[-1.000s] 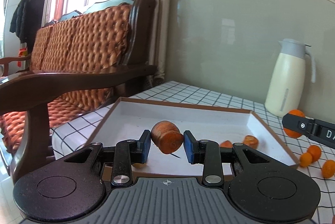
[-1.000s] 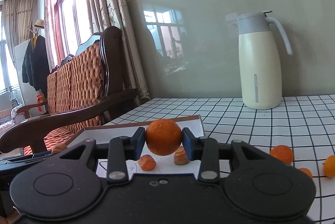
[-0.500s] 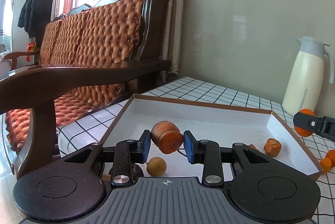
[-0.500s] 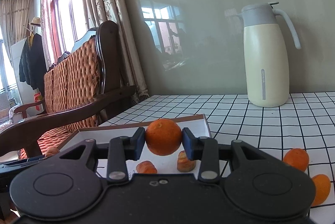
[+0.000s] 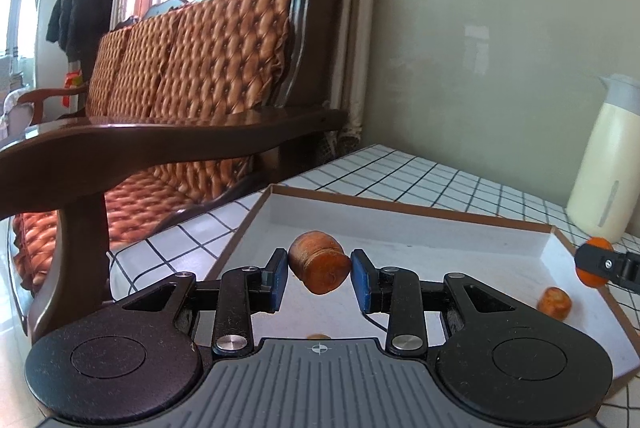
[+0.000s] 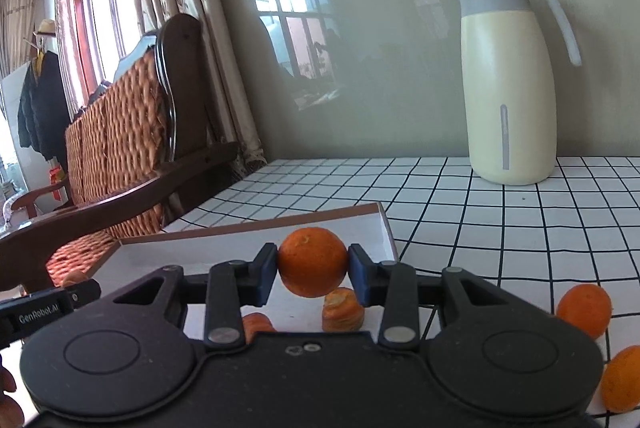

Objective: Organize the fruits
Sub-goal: 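Carry the carrot chunk in the left tool and orange in the right tool over the box, then open the left tool to drop the carrot chunk while the right tool drops the orange into the box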

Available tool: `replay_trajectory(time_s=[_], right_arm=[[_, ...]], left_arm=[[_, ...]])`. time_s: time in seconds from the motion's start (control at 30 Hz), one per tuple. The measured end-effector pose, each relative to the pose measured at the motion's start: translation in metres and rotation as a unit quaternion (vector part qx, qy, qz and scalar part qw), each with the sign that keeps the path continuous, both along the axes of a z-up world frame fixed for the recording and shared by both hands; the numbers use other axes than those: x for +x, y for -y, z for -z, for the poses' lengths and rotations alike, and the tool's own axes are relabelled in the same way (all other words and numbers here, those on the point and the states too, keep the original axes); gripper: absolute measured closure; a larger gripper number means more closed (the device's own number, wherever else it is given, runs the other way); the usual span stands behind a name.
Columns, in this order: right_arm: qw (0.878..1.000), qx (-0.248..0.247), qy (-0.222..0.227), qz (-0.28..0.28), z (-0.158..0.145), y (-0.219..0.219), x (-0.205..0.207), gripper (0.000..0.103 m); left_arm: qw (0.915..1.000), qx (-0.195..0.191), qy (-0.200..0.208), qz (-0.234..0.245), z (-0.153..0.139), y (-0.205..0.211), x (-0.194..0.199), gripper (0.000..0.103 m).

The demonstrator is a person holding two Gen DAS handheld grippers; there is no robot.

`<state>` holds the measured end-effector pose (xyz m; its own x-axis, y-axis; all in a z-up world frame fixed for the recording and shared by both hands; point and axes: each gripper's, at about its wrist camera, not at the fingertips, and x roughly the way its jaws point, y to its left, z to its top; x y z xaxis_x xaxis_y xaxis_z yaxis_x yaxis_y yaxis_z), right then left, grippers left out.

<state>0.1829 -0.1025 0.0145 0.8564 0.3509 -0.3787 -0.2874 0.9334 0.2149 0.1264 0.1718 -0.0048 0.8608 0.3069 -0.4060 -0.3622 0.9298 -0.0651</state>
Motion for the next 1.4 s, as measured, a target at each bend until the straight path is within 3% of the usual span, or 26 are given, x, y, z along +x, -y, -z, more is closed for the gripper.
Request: replay_trajectory(time_s=[0.03, 0.07, 0.1, 0.13, 0.17, 0.23, 0.3, 0.47, 1.0, 1.4], right_arm=[[1.000, -0.001, 0.003, 0.001, 0.000, -0.001, 0.000, 0.059], [1.000, 0.004, 0.011, 0.000, -0.002, 0.000, -0.002, 0.043], [1.000, 0.011, 0.020, 0.005, -0.004, 0.002, -0.006, 0.035], [1.000, 0.015, 0.027, 0.007, -0.007, 0.003, -0.008, 0.032], [0.999, 0.018, 0.032, 0.004, -0.009, 0.003, -0.010, 0.031], [0.999, 0.024, 0.042, 0.000, -0.013, 0.005, -0.015, 0.029], [0.998, 0.038, 0.051, 0.002, -0.016, 0.009, -0.019, 0.017], [0.996, 0.051, 0.079, 0.011, -0.023, 0.018, -0.030, 0.008], [0.997, 0.050, 0.058, -0.010, -0.019, 0.029, -0.045, 0.006], [0.997, 0.063, 0.048, 0.015, -0.016, 0.078, -0.068, 0.006]], left_arm=[[1.0000, -0.001, -0.005, -0.002, 0.001, -0.001, 0.003, 0.068], [0.9999, -0.004, -0.012, -0.002, 0.002, -0.003, 0.006, 0.068], [0.9998, -0.012, -0.017, 0.000, 0.003, -0.004, 0.007, 0.064], [0.9997, -0.018, -0.018, 0.003, 0.002, -0.004, 0.007, 0.037], [0.9997, -0.017, -0.014, 0.001, 0.001, -0.003, 0.005, 0.001], [0.9998, 0.009, 0.017, -0.011, -0.005, 0.005, -0.004, 0.000], [0.9990, 0.032, 0.029, 0.003, -0.011, 0.013, -0.010, 0.000], [0.9988, 0.037, 0.031, 0.001, -0.016, 0.016, -0.015, 0.000], [0.9978, 0.061, 0.023, 0.014, -0.017, 0.033, -0.033, 0.000], [0.9932, 0.082, 0.034, 0.076, -0.022, 0.081, -0.043, 0.000]])
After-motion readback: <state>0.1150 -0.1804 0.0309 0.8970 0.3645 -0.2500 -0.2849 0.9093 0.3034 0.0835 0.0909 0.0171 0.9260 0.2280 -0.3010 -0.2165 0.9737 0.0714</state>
